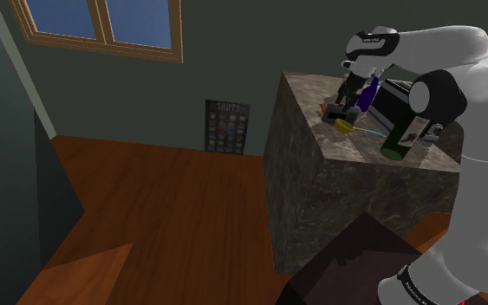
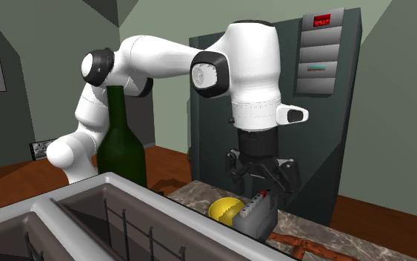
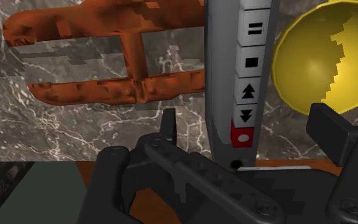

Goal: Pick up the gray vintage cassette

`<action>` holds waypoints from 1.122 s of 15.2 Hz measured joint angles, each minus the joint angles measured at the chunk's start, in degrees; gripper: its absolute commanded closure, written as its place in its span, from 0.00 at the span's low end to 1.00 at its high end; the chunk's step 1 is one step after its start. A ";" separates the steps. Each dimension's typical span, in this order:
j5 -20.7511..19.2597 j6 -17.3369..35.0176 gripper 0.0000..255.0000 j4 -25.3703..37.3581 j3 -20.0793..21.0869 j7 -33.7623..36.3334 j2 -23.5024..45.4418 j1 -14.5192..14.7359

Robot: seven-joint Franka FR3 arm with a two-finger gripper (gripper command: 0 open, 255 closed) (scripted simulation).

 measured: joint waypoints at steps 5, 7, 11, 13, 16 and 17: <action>0.09 0.55 1.00 -0.49 0.05 -0.12 0.07 0.07; 0.09 0.56 1.00 -0.50 0.05 -0.12 0.06 0.09; 0.09 0.55 1.00 -0.51 0.05 -0.12 0.04 0.09; 0.04 0.14 1.00 -0.12 0.02 -0.08 0.03 -0.01; -0.20 -1.61 1.00 1.56 -0.13 0.27 -0.16 -0.31; -0.29 -2.22 1.00 2.17 -0.16 0.52 -0.22 -0.33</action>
